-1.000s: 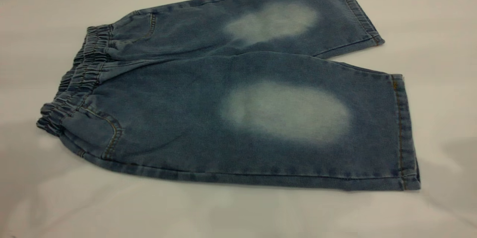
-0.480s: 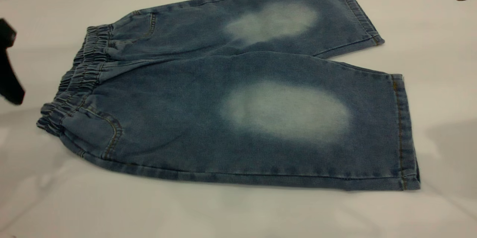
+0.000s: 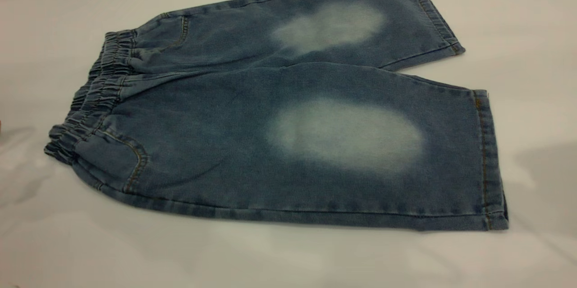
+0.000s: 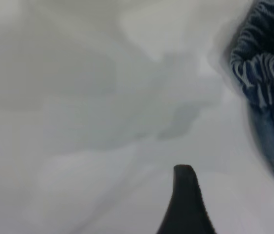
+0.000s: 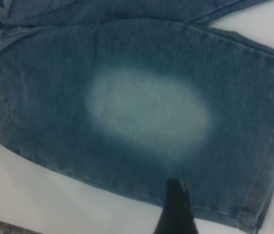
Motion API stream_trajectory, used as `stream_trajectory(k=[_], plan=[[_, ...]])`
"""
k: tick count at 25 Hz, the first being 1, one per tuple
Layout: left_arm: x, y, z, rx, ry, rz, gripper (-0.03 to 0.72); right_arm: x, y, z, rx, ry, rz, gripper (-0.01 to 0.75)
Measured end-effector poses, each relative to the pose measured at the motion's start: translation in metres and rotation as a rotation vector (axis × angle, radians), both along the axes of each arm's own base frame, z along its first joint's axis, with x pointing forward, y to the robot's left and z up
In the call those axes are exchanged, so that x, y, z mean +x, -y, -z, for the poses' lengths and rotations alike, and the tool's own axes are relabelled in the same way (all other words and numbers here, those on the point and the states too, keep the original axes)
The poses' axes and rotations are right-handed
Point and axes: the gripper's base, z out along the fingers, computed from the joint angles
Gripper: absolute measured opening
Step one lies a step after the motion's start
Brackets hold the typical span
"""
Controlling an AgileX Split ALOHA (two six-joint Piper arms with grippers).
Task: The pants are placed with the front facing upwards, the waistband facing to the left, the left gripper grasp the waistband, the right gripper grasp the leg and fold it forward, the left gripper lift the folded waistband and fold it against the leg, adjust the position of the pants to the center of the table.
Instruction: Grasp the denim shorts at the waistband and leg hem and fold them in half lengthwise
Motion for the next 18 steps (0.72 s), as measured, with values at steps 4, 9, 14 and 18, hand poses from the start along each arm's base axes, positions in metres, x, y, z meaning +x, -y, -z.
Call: stream_trajectory(k=[4, 9, 14, 18], plan=[[0.006, 0.006, 0.017, -0.119, 0.012, 0.002, 0.467, 0.002, 0.0, 0.003, -0.003, -0.014, 0.001, 0.462], [0.02, 0.006, 0.028, -0.157, 0.077, -0.043, 0.467, 0.002, 0.0, 0.003, -0.003, -0.013, 0.003, 0.461], [0.035, 0.003, 0.032, -0.199, 0.069, -0.068, 0.467, 0.002, 0.0, 0.003, -0.003, -0.011, 0.004, 0.462], [0.046, 0.003, 0.037, -0.247, 0.043, -0.057, 0.467, 0.002, 0.0, 0.003, -0.003, -0.011, 0.004, 0.462]])
